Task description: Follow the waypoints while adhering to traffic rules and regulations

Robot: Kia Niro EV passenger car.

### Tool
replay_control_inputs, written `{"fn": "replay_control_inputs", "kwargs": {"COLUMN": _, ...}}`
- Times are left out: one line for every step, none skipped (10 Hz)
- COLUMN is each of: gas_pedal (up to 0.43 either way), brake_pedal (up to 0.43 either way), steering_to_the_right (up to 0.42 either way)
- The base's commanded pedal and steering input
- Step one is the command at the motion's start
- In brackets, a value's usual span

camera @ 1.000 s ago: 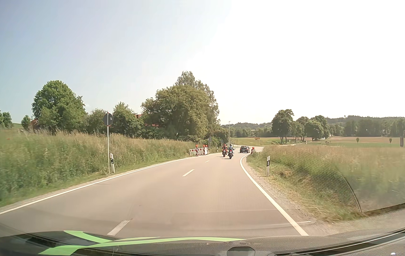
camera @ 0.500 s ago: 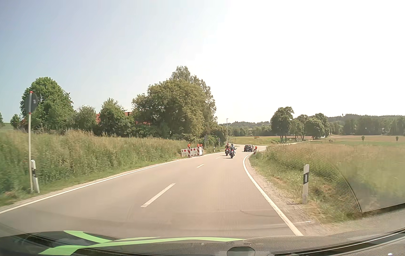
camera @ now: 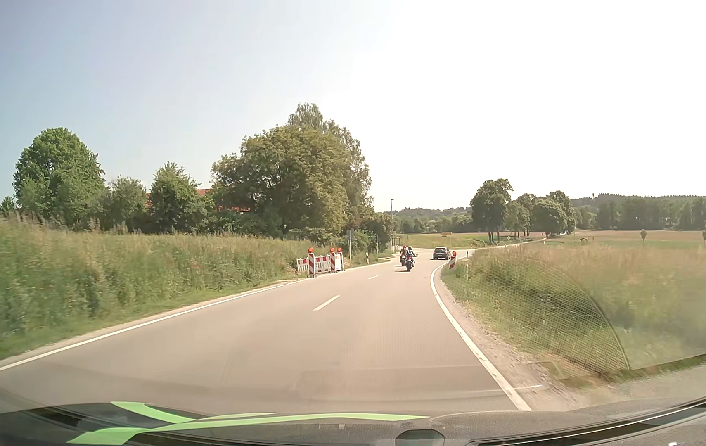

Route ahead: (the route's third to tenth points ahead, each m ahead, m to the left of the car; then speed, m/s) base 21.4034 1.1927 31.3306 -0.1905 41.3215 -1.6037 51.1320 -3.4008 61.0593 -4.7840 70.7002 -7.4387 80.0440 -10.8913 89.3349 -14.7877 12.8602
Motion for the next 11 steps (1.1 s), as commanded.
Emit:
{"fn": "replay_control_inputs", "kwargs": {"gas_pedal": 0.047, "brake_pedal": 0.000, "steering_to_the_right": 0.006}}
{"fn": "replay_control_inputs", "kwargs": {"gas_pedal": 0.067, "brake_pedal": 0.000, "steering_to_the_right": 0.007}}
{"fn": "replay_control_inputs", "kwargs": {"gas_pedal": 0.067, "brake_pedal": 0.000, "steering_to_the_right": 0.008}}
{"fn": "replay_control_inputs", "kwargs": {"gas_pedal": 0.067, "brake_pedal": 0.000, "steering_to_the_right": 0.009}}
{"fn": "replay_control_inputs", "kwargs": {"gas_pedal": 0.067, "brake_pedal": 0.000, "steering_to_the_right": 0.010}}
{"fn": "replay_control_inputs", "kwargs": {"gas_pedal": 0.079, "brake_pedal": 0.000, "steering_to_the_right": 0.011}}
{"fn": "replay_control_inputs", "kwargs": {"gas_pedal": 0.087, "brake_pedal": 0.000, "steering_to_the_right": 0.012}}
{"fn": "replay_control_inputs", "kwargs": {"gas_pedal": 0.087, "brake_pedal": 0.000, "steering_to_the_right": 0.014}}
{"fn": "replay_control_inputs", "kwargs": {"gas_pedal": 0.087, "brake_pedal": 0.000, "steering_to_the_right": 0.014}}
{"fn": "replay_control_inputs", "kwargs": {"gas_pedal": 0.087, "brake_pedal": 0.000, "steering_to_the_right": 0.015}}
{"fn": "replay_control_inputs", "kwargs": {"gas_pedal": 0.087, "brake_pedal": 0.000, "steering_to_the_right": 0.014}}
